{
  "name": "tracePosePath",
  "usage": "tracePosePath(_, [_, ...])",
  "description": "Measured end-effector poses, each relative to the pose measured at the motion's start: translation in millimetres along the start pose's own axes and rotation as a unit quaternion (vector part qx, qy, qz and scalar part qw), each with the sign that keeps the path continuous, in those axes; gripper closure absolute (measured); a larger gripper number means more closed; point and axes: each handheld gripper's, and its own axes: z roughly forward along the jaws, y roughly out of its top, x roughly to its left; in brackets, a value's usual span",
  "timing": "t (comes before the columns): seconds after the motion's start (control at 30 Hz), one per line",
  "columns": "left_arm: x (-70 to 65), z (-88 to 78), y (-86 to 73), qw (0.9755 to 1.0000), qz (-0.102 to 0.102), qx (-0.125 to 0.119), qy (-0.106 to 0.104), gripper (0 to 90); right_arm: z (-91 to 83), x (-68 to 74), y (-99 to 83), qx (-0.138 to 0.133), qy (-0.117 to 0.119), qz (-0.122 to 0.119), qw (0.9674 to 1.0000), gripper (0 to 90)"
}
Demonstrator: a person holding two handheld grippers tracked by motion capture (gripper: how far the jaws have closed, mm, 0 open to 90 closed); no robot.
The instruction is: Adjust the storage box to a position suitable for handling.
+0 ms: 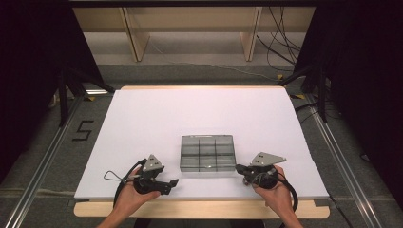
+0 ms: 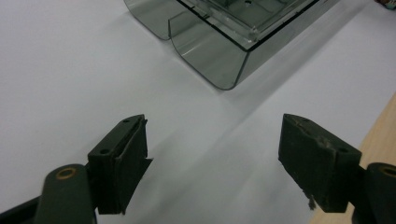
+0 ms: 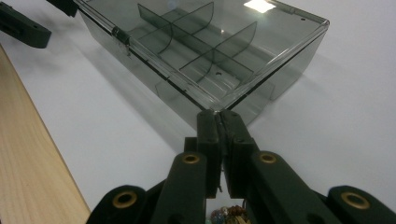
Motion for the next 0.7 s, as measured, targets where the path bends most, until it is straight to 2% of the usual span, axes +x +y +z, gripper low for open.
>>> tracePosePath(0.03, [0.7,1.1,1.4,1.0000,0.006,0.004,-0.002,24.4,0.2,-0.6,-0.2,-0.001,0.005,0.002,1.0000,87.9])
tracePosePath(0.07, [-0.9,4.9,3.4,1.0000,-0.002,-0.001,-0.003,24.8,0.7,-1.0,-0.4,-0.003,0.005,0.002,1.0000,87.9])
tracePosePath(0.1, [-0.8,6.6,5.6,1.0000,0.004,-0.001,-0.003,25.6,1.0,-1.4,-0.4,-0.003,0.010,0.001,0.9999,87.9])
tracePosePath(0.2, [-1.9,9.4,9.1,1.0000,0.005,-0.001,-0.006,26.7,1.0,-1.8,-0.1,-0.007,0.007,0.001,1.0000,88.0])
tracePosePath(0.23, [-1.7,11.8,13.8,0.9999,0.015,-0.005,-0.007,27.8,2.5,-1.4,0.8,-0.003,0.016,0.011,0.9998,88.0])
tracePosePath(0.3, [-1.1,12.5,16.0,0.9998,0.016,-0.004,-0.008,28.7,3.9,-1.7,2.1,-0.006,0.008,0.003,0.9999,88.1])
tracePosePath(0.37, [0.3,13.5,16.9,0.9998,0.015,-0.006,-0.007,30.7,6.4,-0.8,4.0,-0.002,0.015,0.005,0.9999,88.1])
tracePosePath(0.4, [1.5,13.1,17.2,0.9997,0.020,-0.004,-0.009,31.1,7.6,-0.8,4.6,-0.006,0.009,-0.001,0.9999,88.1])
tracePosePath(0.43, [1.5,13.1,17.2,0.9997,0.020,-0.004,-0.009,31.2,8.3,-0.5,5.3,-0.005,0.013,-0.002,0.9999,88.1])
tracePosePath(0.47, [0.9,14.2,16.6,0.9999,0.005,-0.010,-0.009,31.2,8.3,-0.5,5.3,-0.005,0.013,-0.002,0.9999,88.1])
tracePosePath(0.5, [2.2,13.9,16.3,0.9999,0.008,-0.010,-0.011,31.9,9.8,1.4,6.8,-0.001,0.013,0.006,0.9999,88.1])
tracePosePath(0.6, [3.0,14.1,15.7,0.9999,0.004,-0.006,-0.013,32.5,11.0,1.3,8.0,-0.001,0.012,0.001,0.9999,88.1])
tracePosePath(0.7, [2.7,14.6,15.8,0.9998,0.002,-0.011,-0.014,32.6,11.5,3.6,8.1,0.001,0.013,0.014,0.9998,88.1])
